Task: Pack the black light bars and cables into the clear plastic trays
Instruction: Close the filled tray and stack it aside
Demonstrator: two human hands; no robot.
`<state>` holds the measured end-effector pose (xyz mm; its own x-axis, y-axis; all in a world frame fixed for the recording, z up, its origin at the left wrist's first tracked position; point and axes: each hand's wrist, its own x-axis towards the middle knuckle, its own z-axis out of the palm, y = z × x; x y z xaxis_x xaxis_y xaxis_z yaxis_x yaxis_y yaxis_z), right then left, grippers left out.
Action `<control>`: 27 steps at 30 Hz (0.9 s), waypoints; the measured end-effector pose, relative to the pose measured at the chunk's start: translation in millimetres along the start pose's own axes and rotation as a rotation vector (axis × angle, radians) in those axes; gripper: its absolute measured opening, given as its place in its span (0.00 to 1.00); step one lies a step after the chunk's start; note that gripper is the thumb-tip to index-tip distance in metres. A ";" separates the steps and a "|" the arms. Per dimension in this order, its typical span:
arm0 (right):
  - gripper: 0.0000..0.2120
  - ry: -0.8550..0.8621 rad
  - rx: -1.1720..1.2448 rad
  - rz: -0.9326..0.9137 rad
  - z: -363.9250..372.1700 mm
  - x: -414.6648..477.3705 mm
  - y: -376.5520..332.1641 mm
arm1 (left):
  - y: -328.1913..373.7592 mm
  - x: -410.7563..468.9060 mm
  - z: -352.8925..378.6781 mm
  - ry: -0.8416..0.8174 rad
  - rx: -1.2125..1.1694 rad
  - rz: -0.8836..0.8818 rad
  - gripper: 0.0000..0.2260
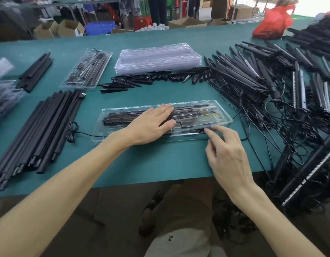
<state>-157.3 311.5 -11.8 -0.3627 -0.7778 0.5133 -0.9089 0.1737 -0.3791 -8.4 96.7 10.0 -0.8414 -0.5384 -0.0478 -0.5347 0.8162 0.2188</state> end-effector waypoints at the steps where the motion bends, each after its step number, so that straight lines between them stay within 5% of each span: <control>1: 0.16 0.007 -0.014 -0.007 -0.2 -0.2 0.7 | 0.4 -0.4 0.0 -0.001 0.004 0.001 0.29; 8: 0.13 0.054 -0.004 -0.065 0.3 -2.5 1.4 | 2.3 -2.8 -2.9 -0.003 0.012 0.009 0.31; 14: 0.11 0.131 -0.016 -0.105 5.6 -8.4 4.5 | 4.5 -7.4 -11.5 -0.066 -0.004 0.031 0.49; 27: 0.21 -0.002 -0.158 -0.088 8.3 -4.8 6.0 | 11.8 -9.3 -20.5 -0.006 -0.016 -0.006 0.45</control>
<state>-159.2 311.2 -23.0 -0.2804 -0.7951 0.5378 -0.9581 0.1980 -0.2068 -5.2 107.1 33.0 -0.8385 -0.5420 -0.0553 -0.5387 0.8095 0.2337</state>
